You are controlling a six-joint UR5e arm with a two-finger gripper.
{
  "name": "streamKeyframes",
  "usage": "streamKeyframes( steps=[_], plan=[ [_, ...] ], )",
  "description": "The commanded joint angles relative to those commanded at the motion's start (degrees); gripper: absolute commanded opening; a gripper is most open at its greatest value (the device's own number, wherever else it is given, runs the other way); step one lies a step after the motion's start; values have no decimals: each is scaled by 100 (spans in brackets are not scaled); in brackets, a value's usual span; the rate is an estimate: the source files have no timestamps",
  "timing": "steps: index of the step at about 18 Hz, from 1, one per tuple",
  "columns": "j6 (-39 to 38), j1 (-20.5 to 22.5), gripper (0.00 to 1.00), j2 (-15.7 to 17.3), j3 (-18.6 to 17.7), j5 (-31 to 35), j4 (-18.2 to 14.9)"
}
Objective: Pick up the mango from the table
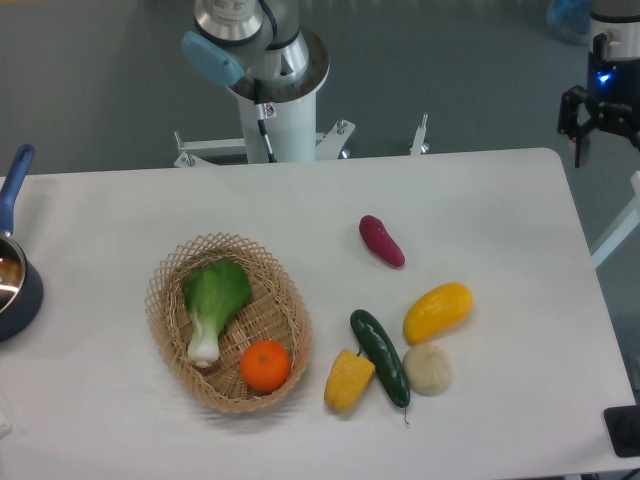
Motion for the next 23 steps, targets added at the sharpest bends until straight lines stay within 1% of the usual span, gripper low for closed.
streamKeyframes(
  steps=[9,11,12,14,15,18,21,23],
  plan=[
    [-97,-35,100,-9,-88,-26,9],
    [-105,-35,100,0,-236,-26,87],
    [-219,-35,100,17,-377,-35,236],
    [-509,-44,100,26,-710,-61,692],
    [-562,-44,100,35,-790,-61,790],
    [-615,-114,100,35,-905,-61,791],
    [-1334,-245,100,26,-1054,-26,765],
    [-1389,-316,100,0,-1116,9,765]
  ],
)
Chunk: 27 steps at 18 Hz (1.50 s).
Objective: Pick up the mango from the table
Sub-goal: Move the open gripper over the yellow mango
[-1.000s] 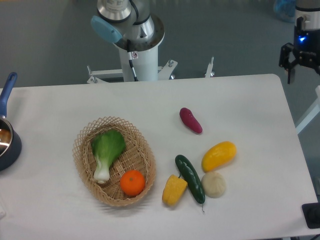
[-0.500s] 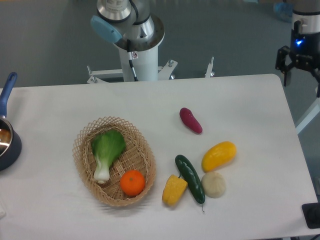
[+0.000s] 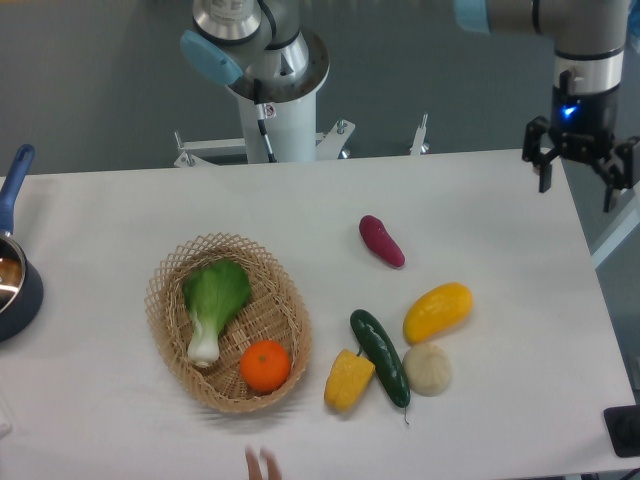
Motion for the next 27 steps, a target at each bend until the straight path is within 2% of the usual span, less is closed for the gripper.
streamKeyframes(
  steps=[6,12,16,18,20,27],
  plan=[
    [-52,-175,100,-97,-264,35,97],
    [-9,-431,100,-448,-229,88,88],
    [167,-799,100,-790,-88,605,79],
    [45,-931,100,-888,-62,642,70],
    [-201,-941,100,-923,-79,624,44],
    [-342,-1055,100,-1204,-79,589,53]
  ],
)
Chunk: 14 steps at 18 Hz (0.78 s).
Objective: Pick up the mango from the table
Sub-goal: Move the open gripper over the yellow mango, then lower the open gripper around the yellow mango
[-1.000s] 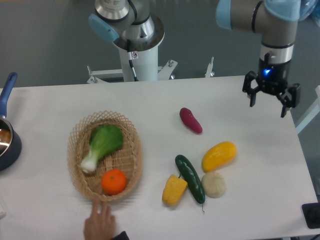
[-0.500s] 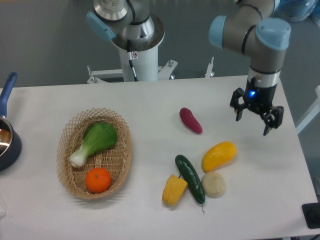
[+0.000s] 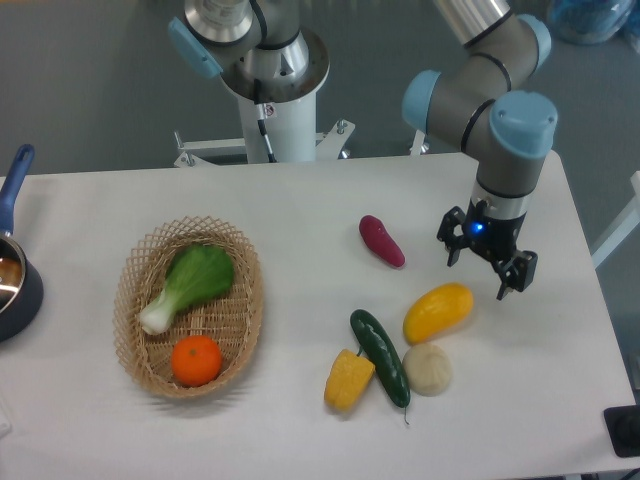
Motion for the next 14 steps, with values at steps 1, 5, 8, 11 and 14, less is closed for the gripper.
streamKeyframes(
  steps=[1,5,8,11,14],
  plan=[
    [-87,-9,100,0,9,-17,0],
    [-167,-88,100,-123,-9,-70,9],
    [-115,-105,100,-167,-18,-62,9],
    [25,-158,100,-237,9,-27,9],
    [70,-193,100,-264,-35,-26,9]
  ],
)
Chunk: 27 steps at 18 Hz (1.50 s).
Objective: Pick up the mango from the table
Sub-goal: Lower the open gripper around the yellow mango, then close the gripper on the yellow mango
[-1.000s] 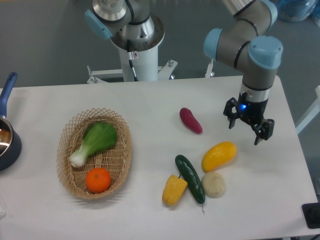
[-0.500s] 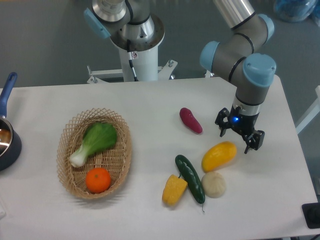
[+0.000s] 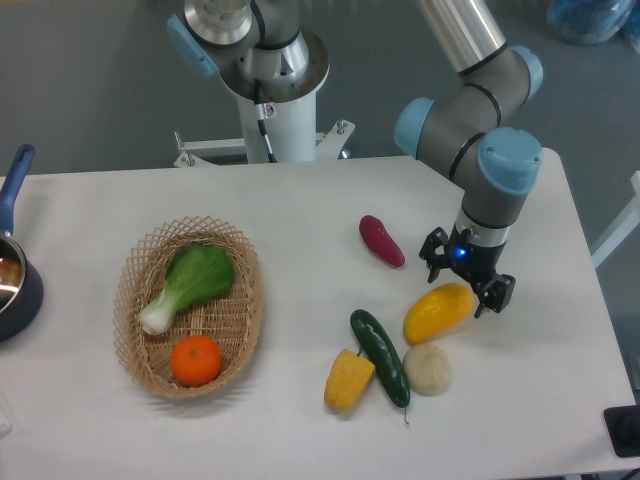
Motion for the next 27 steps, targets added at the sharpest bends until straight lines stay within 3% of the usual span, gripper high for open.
streamKeyframes(
  steps=[9,20,21,23,27],
  plan=[
    [105,-176,100,-150,-18,404,-9],
    [132,-211,100,-317,35,439,9],
    [132,-211,97,-325,44,439,9],
    [123,-246,71,-317,44,439,18],
    [123,-246,43,-281,96,439,18]
  ],
)
